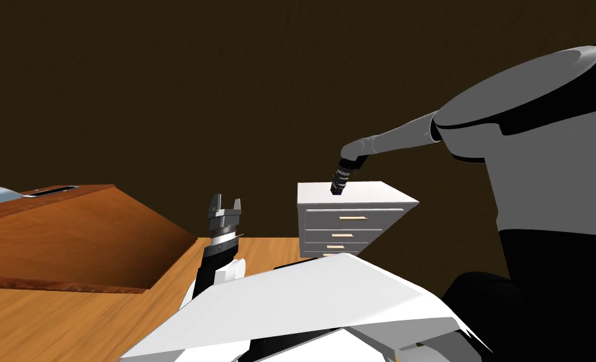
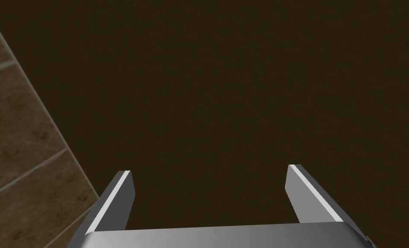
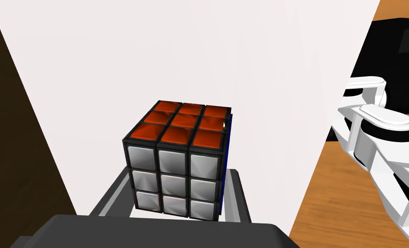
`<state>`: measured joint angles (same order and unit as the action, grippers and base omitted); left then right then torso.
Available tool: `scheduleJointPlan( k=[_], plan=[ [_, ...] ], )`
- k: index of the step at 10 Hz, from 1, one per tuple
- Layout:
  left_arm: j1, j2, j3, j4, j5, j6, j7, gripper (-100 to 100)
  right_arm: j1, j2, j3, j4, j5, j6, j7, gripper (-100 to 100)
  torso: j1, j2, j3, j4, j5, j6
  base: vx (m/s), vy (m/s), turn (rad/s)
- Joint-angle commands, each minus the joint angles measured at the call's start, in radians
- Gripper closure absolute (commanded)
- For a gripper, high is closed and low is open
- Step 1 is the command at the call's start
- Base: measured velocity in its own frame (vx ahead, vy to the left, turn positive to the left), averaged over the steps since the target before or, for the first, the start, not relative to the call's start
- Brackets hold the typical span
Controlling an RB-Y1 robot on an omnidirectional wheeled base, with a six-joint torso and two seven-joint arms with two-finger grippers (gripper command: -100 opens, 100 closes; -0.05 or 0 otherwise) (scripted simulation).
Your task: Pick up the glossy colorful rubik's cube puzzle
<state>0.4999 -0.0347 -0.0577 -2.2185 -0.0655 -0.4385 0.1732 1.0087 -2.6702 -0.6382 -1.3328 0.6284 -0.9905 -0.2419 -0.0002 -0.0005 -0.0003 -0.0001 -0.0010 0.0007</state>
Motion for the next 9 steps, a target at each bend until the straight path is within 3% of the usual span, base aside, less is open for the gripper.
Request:
scheduleJointPlan(
  k=[1, 4, 5, 6, 7, 8, 9],
  plan=[
    [0.000, 0.000, 0.000, 0.000, 0.000, 0.000, 0.000, 0, 0.000, 0.000, 0.000, 0.000, 0.000, 0.000, 0.000, 100, 0.000, 0.000, 0.000, 0.000, 0.000, 0.000, 0.000, 0.000, 0.000],
    [0.000, 0.000, 0.000, 0.000, 0.000, 0.000, 0.000, 0, 0.000, 0.000, 0.000, 0.000, 0.000, 0.000, 0.000, 100, 0.000, 0.000, 0.000, 0.000, 0.000, 0.000, 0.000, 0.000, 0.000],
    [0.000, 0.000, 0.000, 0.000, 0.000, 0.000, 0.000, 0, -0.001, 0.000, 0.000, 0.001, 0.000, 0.000, 0.000, 0, 0.000, 0.000, 0.000, -0.001, 0.000, 0.000, 0.000, 0.000, 0.000],
    [0.000, 0.000, 0.000, 0.000, 0.000, 0.000, 0.000, 0, -0.033, -0.001, -0.001, 0.001, -0.002, -0.032, -0.009, 100, 0.000, 0.000, 0.000, -0.001, 0.000, 0.000, 0.000, -0.016, -0.038],
    [0.000, 0.000, 0.000, 0.000, 0.000, 0.000, 0.000, 0, -0.043, -0.002, -0.002, 0.004, -0.003, -0.044, -0.011, 100, -0.001, 0.000, 0.000, 0.000, 0.000, 0.000, 0.002, -0.026, -0.039],
    [0.000, 0.000, 0.000, 0.000, 0.000, 0.000, 0.000, 0, -0.034, 0.003, 0.001, -0.003, 0.001, -0.028, -0.006, 100, -0.002, 0.000, 0.000, 0.000, -0.001, 0.000, 0.001, -0.011, -0.005],
    [0.000, 0.000, 0.000, 0.000, 0.000, 0.000, 0.000, 0, -0.035, 0.003, 0.001, -0.003, 0.001, -0.031, -0.008, 0, -0.001, 0.000, 0.000, -0.001, -0.001, 0.000, 0.000, 0.000, 0.000]
  ],
)
